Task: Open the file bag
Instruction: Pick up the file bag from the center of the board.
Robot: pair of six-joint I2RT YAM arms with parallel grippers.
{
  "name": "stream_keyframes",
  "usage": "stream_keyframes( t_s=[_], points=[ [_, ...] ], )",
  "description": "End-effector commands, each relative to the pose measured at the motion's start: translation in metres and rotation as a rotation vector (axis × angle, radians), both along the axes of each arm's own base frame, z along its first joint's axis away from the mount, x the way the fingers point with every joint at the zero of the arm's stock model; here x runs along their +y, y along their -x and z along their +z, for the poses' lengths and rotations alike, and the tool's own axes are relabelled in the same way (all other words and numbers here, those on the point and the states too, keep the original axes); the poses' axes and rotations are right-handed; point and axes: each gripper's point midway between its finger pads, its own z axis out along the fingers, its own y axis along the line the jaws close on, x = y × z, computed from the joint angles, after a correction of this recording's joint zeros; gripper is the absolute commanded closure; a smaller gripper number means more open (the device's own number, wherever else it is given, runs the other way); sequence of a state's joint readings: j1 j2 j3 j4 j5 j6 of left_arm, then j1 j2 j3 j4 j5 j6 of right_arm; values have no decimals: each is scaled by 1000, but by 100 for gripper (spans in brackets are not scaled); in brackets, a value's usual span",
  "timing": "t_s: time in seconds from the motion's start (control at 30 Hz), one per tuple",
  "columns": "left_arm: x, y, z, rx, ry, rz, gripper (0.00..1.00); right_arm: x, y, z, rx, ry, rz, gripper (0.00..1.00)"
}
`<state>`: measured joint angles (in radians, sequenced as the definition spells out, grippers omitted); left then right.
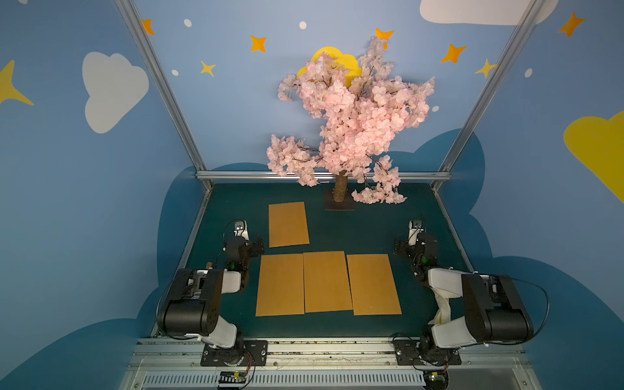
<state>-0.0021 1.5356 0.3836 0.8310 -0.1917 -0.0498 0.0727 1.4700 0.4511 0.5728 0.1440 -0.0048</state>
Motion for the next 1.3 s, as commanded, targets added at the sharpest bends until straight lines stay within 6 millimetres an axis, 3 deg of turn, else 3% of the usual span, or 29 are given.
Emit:
stream_keyframes(
  t_s=[0.0, 0.13, 0.23, 0.3, 0.37, 0.43, 0.57, 0.77, 0.87, 1.0, 1.13, 1.27],
  points=[
    [7, 0, 6, -26, 1, 39, 0, 0, -8, 12, -39, -3, 2, 10],
    [4, 7, 14, -65, 4, 24, 0, -6, -18, 34, -39, -3, -32, 10],
    [9, 14, 38, -106, -39, 71, 0, -30, -15, 58, 152, 21, -190, 10],
    [32, 20, 73, -86, 5, 224, 0, -38, -2, 67, 270, -1, -270, 10],
    [55, 36, 100, -77, 131, 411, 0, -31, 9, 65, 339, -35, -244, 10],
    [67, 54, 106, -81, 301, 542, 0, -17, 21, 67, 358, -98, -192, 10],
    [13, 48, 112, -23, 474, 257, 0, -6, 51, 87, 352, -215, -190, 10],
    [-52, 75, 112, 158, 535, 92, 0, 29, 89, 100, 321, -416, -69, 10],
    [-82, 91, 107, 260, 503, 22, 0, 47, 115, 90, 415, -564, -80, 10],
    [-129, 112, 100, 336, 514, -105, 0, 49, 140, 71, 527, -502, -129, 10],
    [-165, 123, 94, 406, 508, -180, 1, 45, 146, 57, 621, -448, -159, 10],
    [-204, 130, 83, 481, 466, -260, 8, 56, 143, 35, 724, -475, -149, 10]
  ],
)
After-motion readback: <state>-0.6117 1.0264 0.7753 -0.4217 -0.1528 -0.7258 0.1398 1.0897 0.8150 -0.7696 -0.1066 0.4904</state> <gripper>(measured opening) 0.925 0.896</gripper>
